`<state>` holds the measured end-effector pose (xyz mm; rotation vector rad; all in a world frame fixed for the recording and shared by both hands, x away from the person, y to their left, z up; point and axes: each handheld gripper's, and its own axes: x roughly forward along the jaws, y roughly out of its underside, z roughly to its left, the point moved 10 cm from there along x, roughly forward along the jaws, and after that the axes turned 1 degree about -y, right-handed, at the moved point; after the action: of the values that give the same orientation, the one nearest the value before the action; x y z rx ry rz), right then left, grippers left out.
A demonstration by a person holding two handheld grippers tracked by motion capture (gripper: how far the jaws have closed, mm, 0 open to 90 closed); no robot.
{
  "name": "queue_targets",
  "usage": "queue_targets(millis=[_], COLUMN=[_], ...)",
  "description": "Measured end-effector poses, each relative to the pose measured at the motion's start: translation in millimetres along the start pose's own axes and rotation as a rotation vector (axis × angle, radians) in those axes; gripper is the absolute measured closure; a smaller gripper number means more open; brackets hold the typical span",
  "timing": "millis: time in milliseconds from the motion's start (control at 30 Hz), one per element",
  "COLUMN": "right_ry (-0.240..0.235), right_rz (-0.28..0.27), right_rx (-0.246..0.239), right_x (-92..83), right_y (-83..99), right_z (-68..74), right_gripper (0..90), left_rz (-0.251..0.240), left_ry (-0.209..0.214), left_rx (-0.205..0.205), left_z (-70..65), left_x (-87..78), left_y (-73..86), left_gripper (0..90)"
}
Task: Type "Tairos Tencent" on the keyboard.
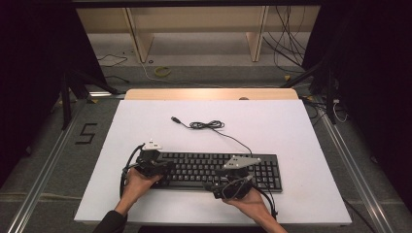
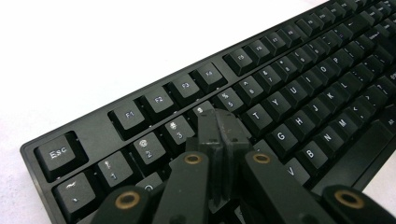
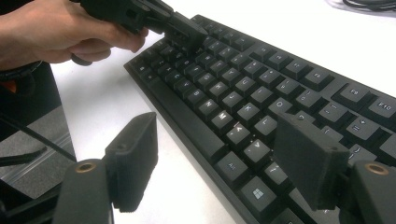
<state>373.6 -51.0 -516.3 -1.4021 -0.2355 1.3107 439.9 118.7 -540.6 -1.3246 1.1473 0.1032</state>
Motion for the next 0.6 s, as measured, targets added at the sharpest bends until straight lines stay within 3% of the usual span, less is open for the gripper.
queue_targets(millis=[267, 600], right_ry=[-0.001, 0.002], right_rz=[0.000, -0.002], right_rx=[0.001, 0.001], right_x=[0.4, 0.5], right_y=[0.2, -0.1], right_z=[0.5, 0.3], right_gripper=[31.6, 31.8], left_rz=[0.025, 0.021], left_ry=[-0.002, 0.010], left_rx=[0.003, -0.016], left_z=[0.9, 1.1], left_x=[3.5, 3.6], left_y=[4.2, 4.3], left_gripper=[89.0, 89.0])
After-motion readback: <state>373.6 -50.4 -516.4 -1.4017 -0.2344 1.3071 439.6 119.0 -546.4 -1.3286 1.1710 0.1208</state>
